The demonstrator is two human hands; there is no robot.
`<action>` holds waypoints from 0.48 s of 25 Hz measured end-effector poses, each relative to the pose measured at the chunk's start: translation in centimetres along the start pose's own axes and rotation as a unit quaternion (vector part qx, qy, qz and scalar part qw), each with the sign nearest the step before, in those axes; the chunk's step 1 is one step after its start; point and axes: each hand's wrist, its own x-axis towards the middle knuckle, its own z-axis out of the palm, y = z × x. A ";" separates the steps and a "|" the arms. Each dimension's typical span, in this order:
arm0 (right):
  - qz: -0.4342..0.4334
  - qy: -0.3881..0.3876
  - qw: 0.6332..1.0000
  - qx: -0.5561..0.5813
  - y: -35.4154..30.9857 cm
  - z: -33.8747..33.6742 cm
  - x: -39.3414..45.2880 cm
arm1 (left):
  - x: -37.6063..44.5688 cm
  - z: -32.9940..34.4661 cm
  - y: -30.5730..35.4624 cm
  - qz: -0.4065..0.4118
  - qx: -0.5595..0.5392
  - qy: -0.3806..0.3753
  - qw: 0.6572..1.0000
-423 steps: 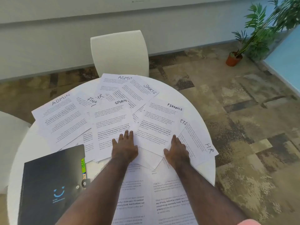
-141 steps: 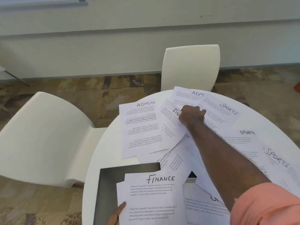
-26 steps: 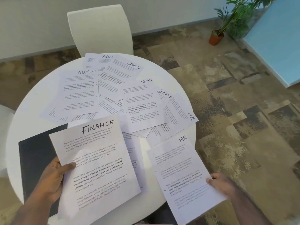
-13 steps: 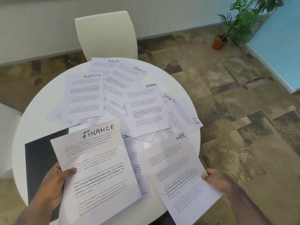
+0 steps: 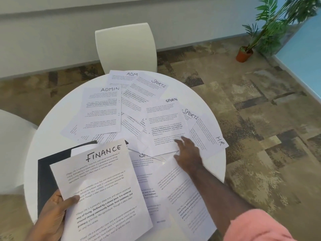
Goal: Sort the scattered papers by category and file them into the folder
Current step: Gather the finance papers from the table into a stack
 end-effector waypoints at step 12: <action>-0.118 -0.081 0.961 -0.236 -5.5 2.0 5.0 | -0.7 0.1 -0.4 0.006 -0.022 -0.028 0.999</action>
